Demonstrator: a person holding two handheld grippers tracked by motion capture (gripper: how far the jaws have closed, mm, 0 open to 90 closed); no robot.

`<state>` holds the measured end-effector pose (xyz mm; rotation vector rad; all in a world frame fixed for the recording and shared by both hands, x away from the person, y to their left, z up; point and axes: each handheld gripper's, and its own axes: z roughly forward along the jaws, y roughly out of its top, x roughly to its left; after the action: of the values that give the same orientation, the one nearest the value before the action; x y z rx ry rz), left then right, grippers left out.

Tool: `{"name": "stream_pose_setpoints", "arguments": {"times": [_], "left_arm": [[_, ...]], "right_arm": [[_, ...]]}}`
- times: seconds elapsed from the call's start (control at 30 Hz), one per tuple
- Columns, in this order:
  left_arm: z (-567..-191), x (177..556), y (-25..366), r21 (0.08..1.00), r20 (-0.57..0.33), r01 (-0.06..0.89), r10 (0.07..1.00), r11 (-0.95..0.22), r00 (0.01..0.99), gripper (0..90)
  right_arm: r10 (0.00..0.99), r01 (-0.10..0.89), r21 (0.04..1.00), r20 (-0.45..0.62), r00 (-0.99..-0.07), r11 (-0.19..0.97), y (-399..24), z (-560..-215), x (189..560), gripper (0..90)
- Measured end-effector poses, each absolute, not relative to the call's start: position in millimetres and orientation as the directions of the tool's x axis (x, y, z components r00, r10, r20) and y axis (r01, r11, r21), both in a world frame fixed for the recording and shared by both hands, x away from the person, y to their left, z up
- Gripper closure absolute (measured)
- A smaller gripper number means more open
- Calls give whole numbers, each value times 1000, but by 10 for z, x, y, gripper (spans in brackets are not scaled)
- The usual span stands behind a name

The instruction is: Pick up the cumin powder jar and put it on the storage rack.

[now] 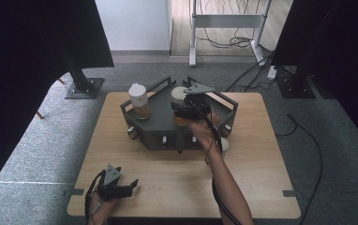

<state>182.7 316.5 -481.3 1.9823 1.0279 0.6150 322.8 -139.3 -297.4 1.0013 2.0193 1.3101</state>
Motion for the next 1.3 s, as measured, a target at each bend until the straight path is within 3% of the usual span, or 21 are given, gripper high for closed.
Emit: {"name": "stream_pose_setpoints", "arguments": {"times": [0.33, 1.3], "left_arm": [[-4813, 1826, 3166, 827, 55, 443, 834, -346, 550, 110], [-4812, 1830, 3157, 826, 56, 442, 832, -349, 552, 110]], "right_arm": [[815, 293, 914, -67, -575, 282, -1338, -3027, 3346, 343], [816, 344, 902, -14, -578, 260, -1321, -3158, 3542, 336]]}}
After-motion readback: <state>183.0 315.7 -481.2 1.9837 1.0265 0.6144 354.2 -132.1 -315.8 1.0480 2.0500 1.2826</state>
